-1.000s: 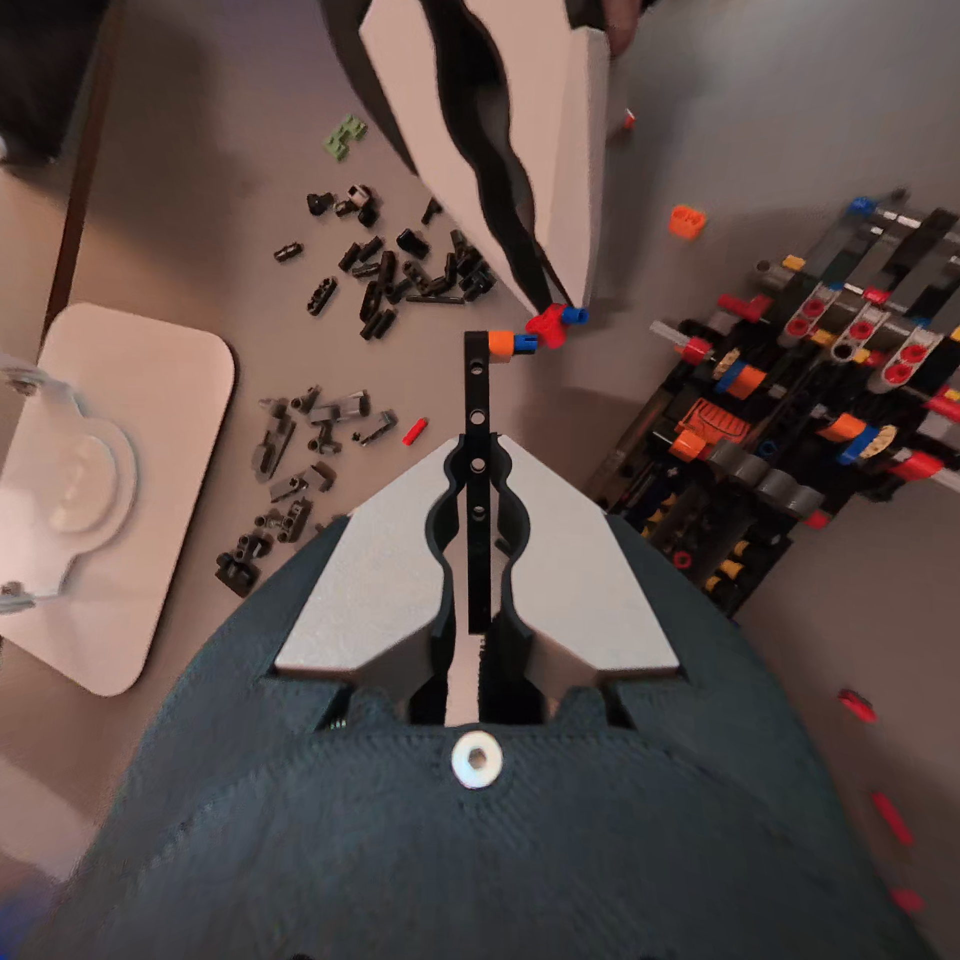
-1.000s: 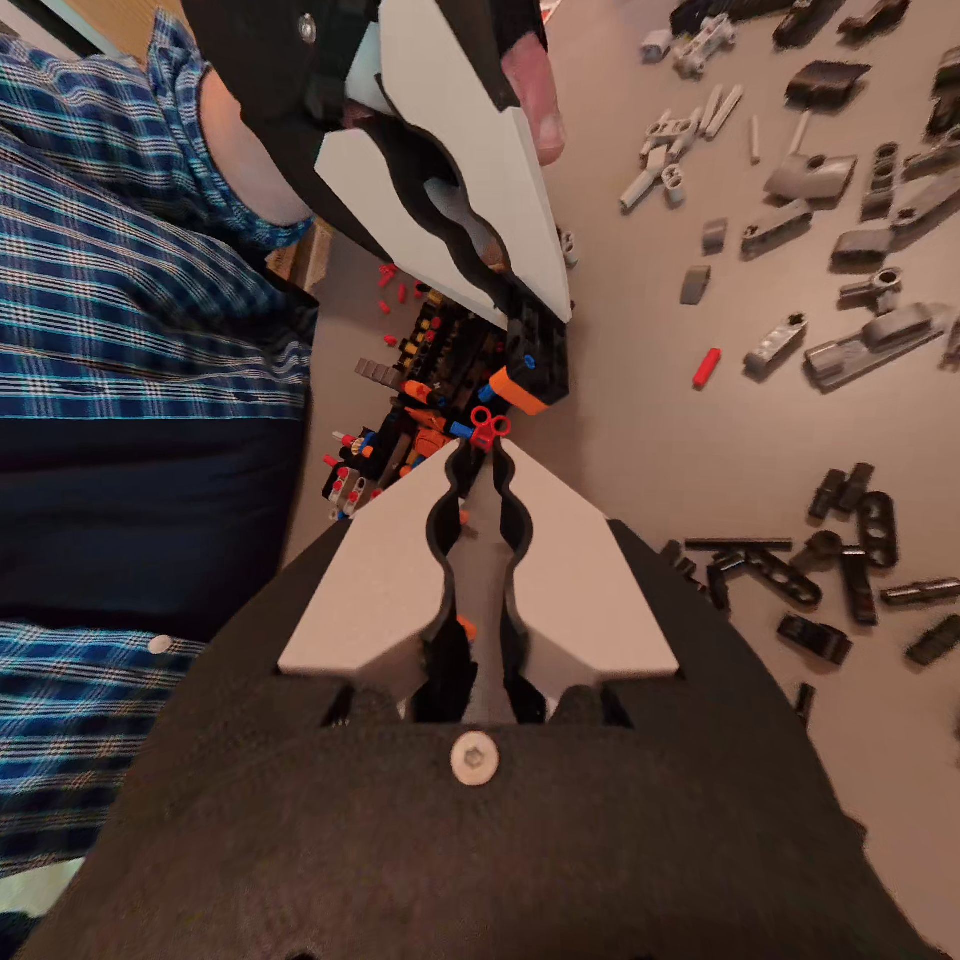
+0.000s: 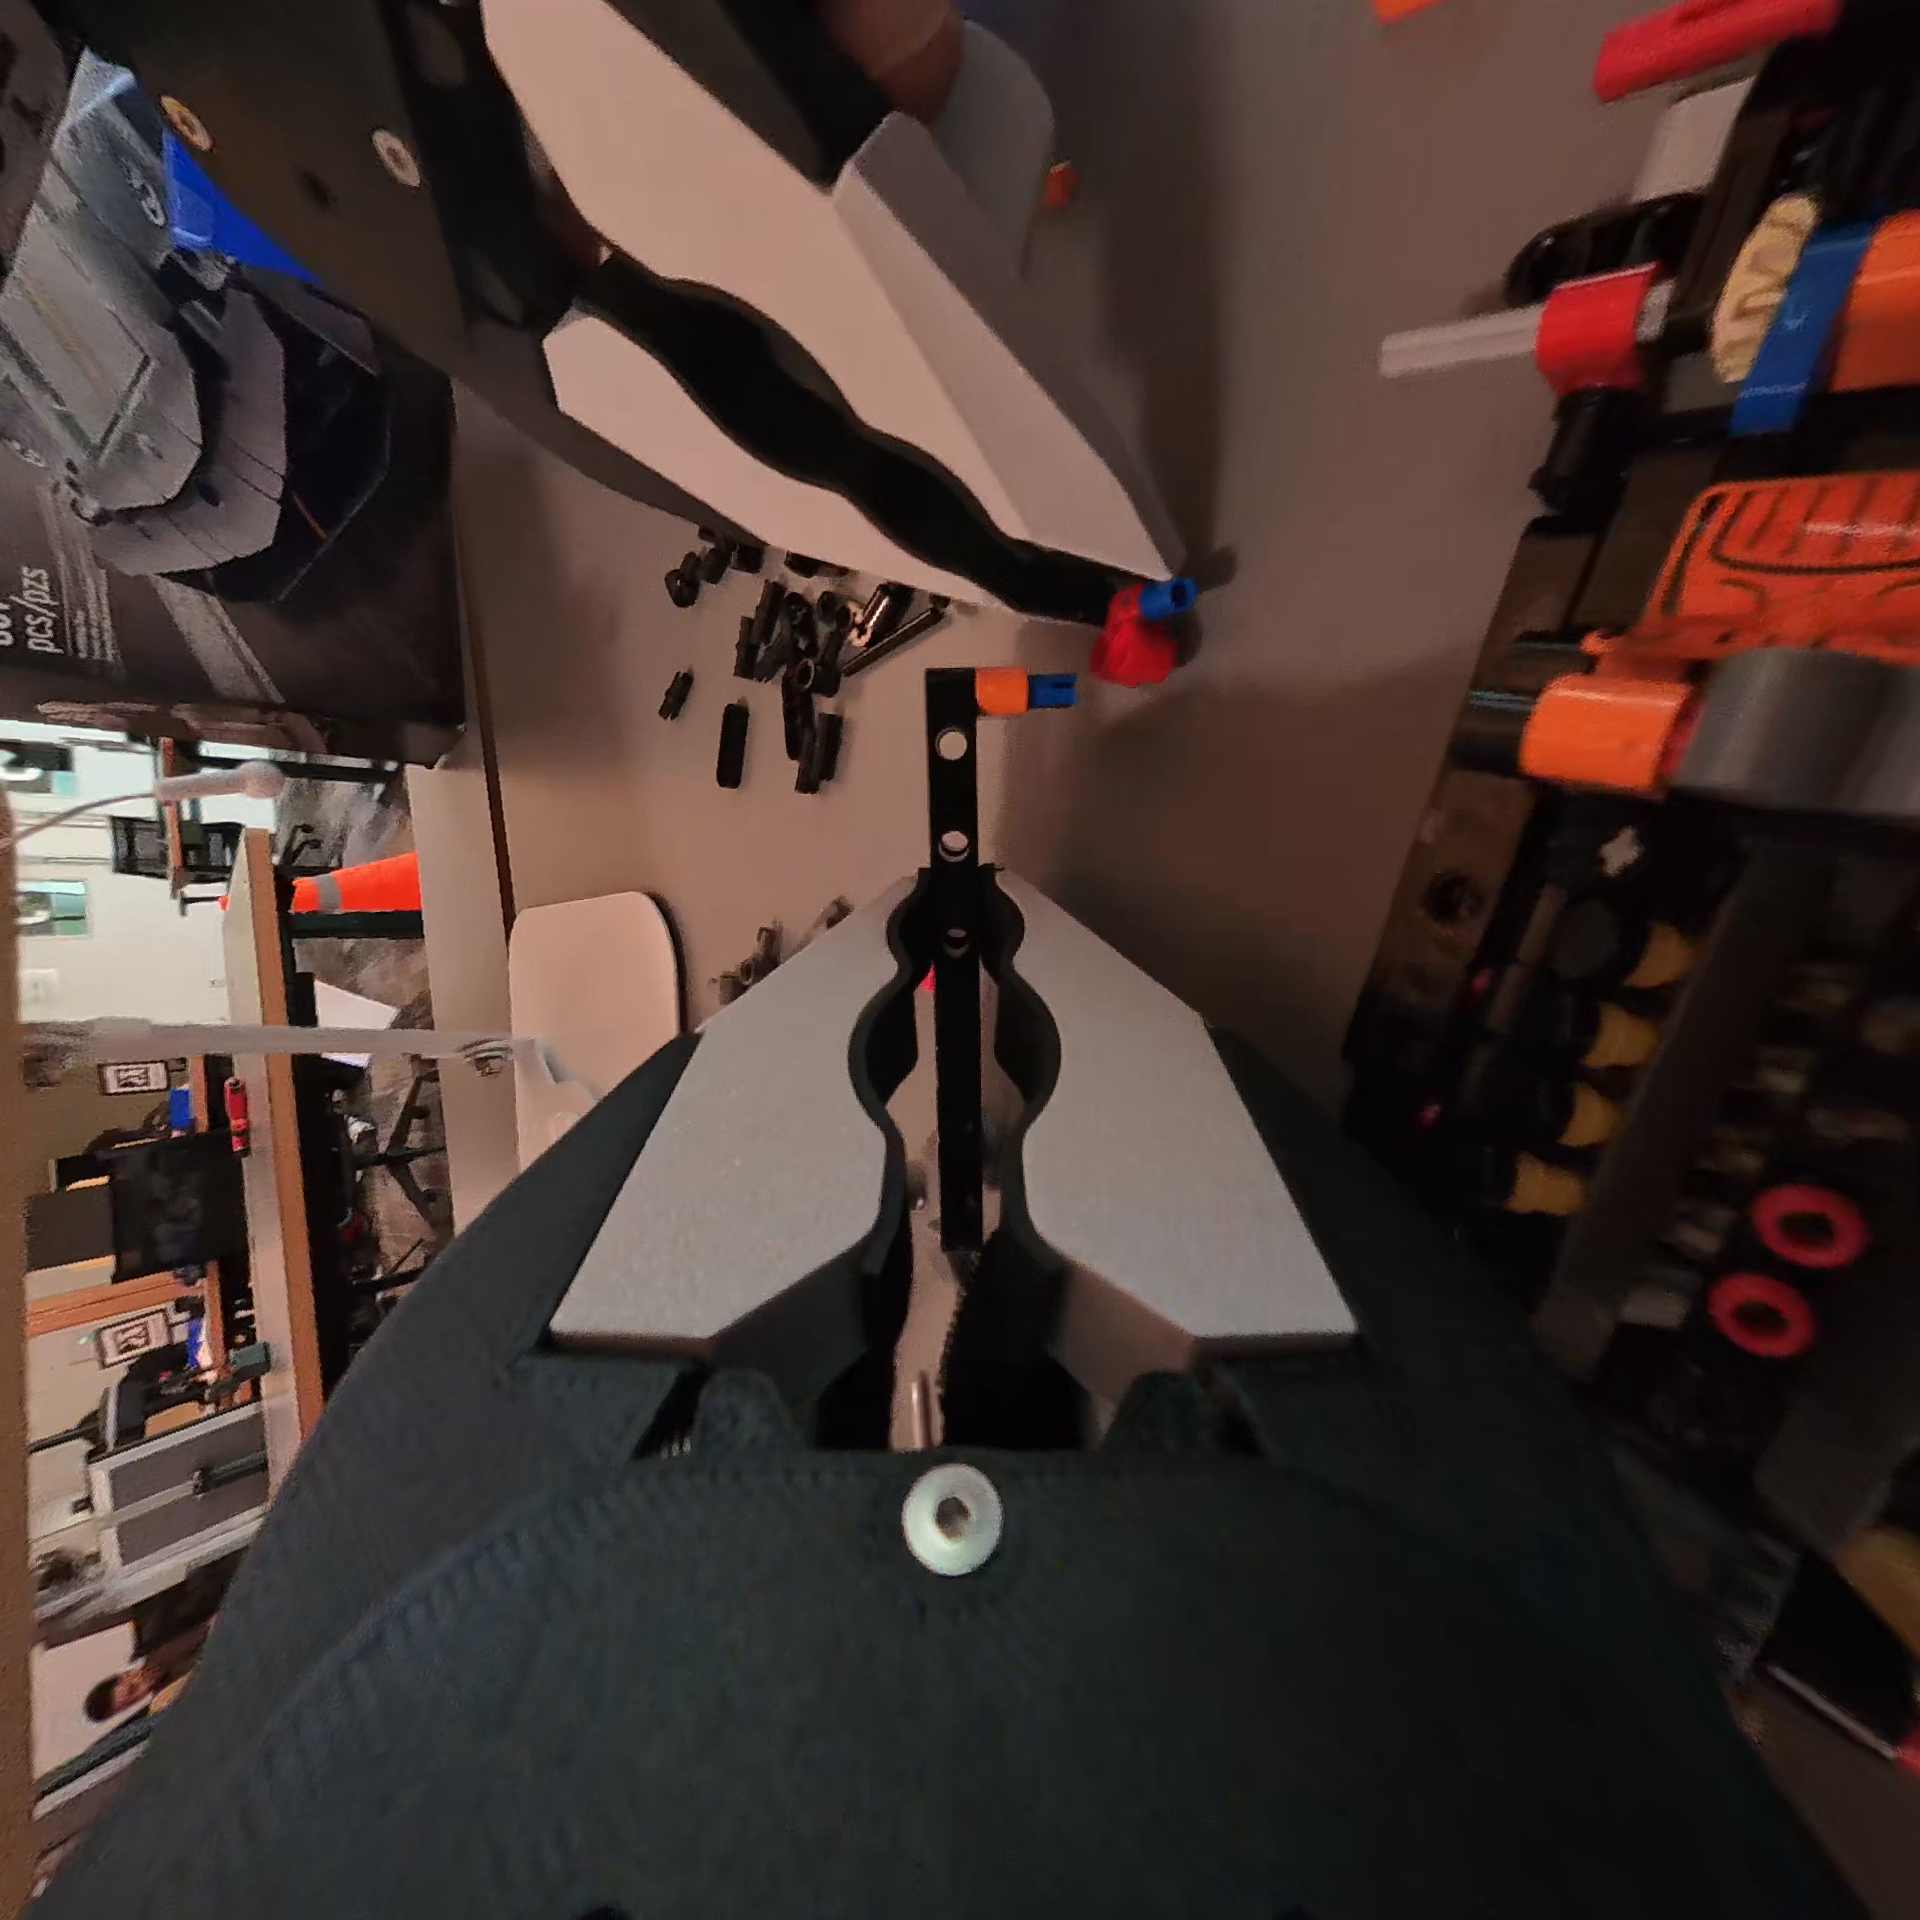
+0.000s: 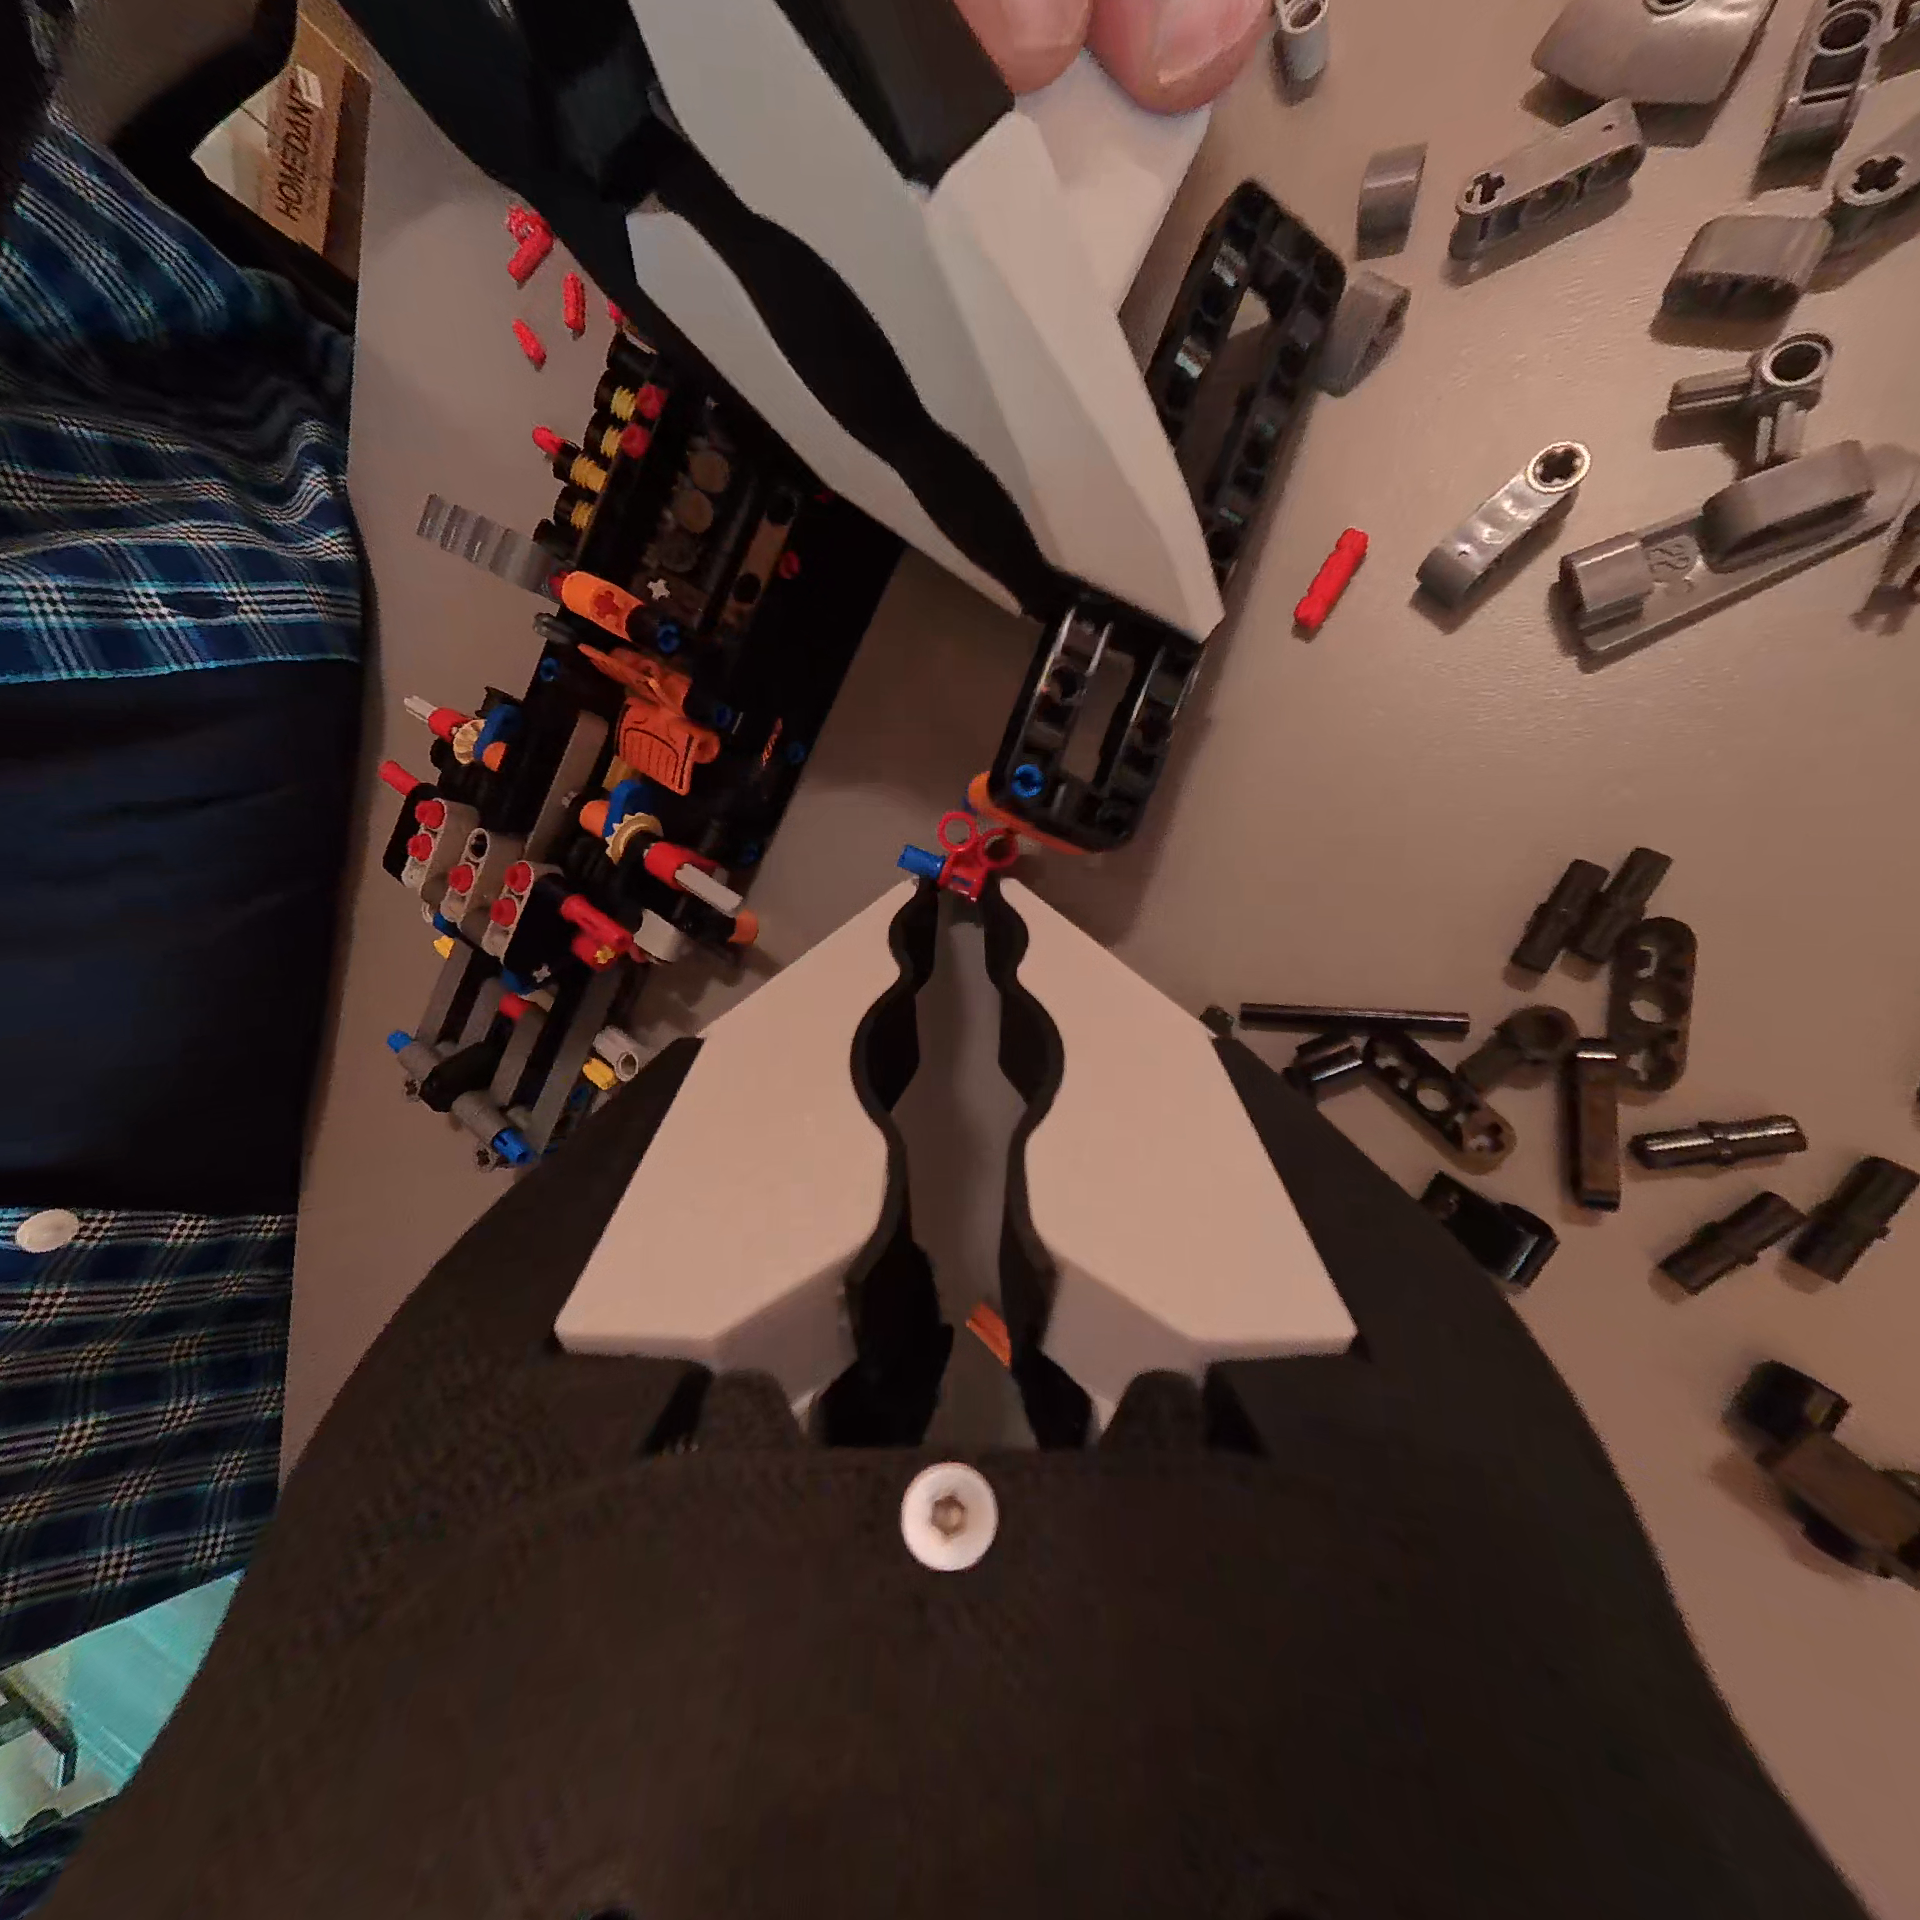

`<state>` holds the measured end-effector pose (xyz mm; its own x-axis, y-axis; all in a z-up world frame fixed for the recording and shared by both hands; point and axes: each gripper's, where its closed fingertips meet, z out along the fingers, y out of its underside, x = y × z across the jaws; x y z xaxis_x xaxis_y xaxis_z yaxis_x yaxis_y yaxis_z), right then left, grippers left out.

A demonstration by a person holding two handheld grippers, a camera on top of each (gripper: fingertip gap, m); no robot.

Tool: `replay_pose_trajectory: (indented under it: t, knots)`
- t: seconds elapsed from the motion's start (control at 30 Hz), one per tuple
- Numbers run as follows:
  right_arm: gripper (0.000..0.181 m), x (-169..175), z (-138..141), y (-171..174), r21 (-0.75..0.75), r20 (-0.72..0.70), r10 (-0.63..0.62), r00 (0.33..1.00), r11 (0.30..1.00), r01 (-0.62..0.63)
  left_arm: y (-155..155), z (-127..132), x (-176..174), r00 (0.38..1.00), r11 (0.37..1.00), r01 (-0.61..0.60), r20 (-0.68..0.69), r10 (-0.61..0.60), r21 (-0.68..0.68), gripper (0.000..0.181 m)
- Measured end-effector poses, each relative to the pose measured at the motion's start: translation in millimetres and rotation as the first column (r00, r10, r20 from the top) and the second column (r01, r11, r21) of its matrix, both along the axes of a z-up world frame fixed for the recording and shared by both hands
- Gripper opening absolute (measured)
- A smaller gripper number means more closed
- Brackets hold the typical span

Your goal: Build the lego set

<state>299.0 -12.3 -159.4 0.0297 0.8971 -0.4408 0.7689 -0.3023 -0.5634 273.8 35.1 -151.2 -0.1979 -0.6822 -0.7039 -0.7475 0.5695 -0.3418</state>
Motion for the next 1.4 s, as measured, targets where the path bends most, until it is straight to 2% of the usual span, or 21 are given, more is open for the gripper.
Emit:
replay_pose_trajectory:
  t: [0.47,0.7,0.87,1.03,1.1,1.27,1.4]
  knots:
    - [0.012,-2.4,3.9,2.1,-0.035,0.006,-0.045,0.999,0.998,0.045,-2.7,-4.3,2.3,0.997,0.998,0.043,-0.072,-0.04,0.05,0.007]
    - [0.011,2.7,11.4,14.5,0.099,-0.008,-0.131,0.991,0.986,0.132,-3.1,-6.6,1.2,0.996,0.998,0.045,-0.084,-0.041,0.047,0.007]
    - [0.012,9.0,16.5,14.5,0.233,-0.021,-0.129,0.991,0.964,0.13,-3.5,-5.8,0.8,0.998,1.0,0.002,-0.07,-0.002,0.007,0.007]
    - [0.012,10.4,18.6,16.9,0.277,-0.032,-0.129,0.991,0.952,0.132,-3.2,3.3,3.3,0.999,0.999,-0.042,-0.024,0.042,-0.007,0.007]
    - [0.016,7.3,25.8,21.6,0.291,-0.081,-0.138,0.987,0.944,0.156,-3.2,7.0,3.4,0.998,0.998,-0.057,-0.012,0.057,-0.009,0.007]
    - [0.045,-0.3,29.2,22.4,0.132,-0.105,-0.196,0.975,0.969,0.209,4.3,18.1,-0.3,0.992,0.992,-0.122,0.015,0.122,0.006,0.007]
    - [0.042,-11.3,38.6,30.1,-0.001,-0.186,-0.288,0.94,0.956,0.293,5.5,25.1,0.0,0.991,0.989,-0.136,0.018,0.136,0.055,0.007]
